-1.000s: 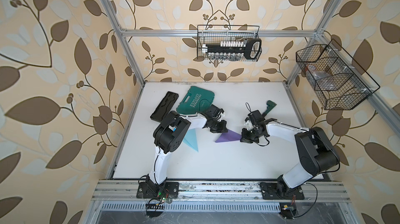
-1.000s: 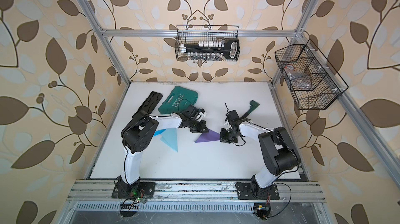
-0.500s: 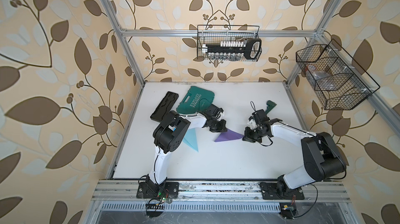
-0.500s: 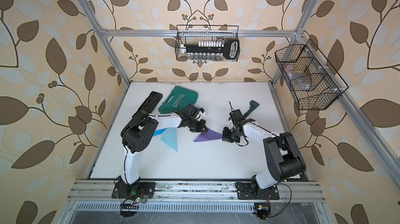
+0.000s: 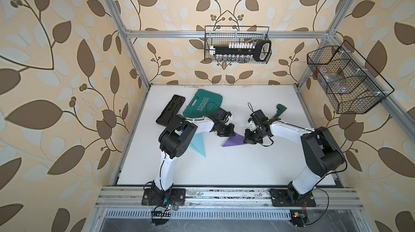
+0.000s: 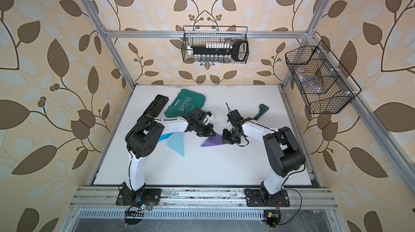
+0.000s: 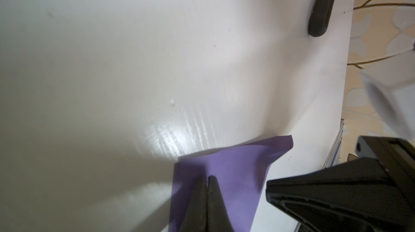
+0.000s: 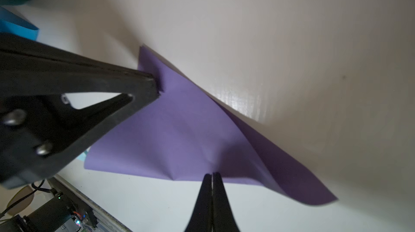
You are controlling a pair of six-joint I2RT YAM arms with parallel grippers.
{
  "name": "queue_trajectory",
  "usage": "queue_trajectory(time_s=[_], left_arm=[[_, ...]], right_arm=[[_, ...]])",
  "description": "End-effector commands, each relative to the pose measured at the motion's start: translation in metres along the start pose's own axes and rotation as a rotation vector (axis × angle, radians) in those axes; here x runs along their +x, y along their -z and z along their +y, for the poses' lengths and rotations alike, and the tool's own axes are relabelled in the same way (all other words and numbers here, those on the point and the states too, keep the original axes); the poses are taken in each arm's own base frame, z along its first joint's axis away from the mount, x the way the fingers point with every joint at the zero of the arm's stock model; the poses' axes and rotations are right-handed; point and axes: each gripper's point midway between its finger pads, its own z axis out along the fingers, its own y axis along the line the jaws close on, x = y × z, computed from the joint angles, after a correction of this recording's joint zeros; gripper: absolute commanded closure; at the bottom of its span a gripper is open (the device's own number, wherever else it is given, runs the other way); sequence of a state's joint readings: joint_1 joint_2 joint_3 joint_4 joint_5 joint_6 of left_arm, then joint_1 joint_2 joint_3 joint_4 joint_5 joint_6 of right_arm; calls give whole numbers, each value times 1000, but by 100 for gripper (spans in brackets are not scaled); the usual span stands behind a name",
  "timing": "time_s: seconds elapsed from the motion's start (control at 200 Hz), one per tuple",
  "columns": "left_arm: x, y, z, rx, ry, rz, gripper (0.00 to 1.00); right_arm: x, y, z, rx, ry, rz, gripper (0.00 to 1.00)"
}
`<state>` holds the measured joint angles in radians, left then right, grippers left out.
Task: Fold the square paper diagonally
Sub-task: Fold the paper at the center of the board.
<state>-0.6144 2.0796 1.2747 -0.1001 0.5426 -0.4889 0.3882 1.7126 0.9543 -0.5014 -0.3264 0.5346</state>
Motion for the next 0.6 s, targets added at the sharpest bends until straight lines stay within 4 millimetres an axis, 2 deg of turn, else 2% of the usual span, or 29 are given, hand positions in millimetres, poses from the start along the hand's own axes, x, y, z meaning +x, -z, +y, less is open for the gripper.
queue_trajectory(time_s=[0.0, 0.295, 0.595], left_arm=[[34, -9, 59, -197, 76, 89, 100], [34, -9, 59, -199, 73, 90, 100], [35, -10, 62, -205, 72, 95, 100]], right_arm=[[1, -4, -8, 55, -8, 18, 100], [-2, -4, -33, 125, -60, 12, 100], [-19, 2, -42, 91, -105, -3, 100]])
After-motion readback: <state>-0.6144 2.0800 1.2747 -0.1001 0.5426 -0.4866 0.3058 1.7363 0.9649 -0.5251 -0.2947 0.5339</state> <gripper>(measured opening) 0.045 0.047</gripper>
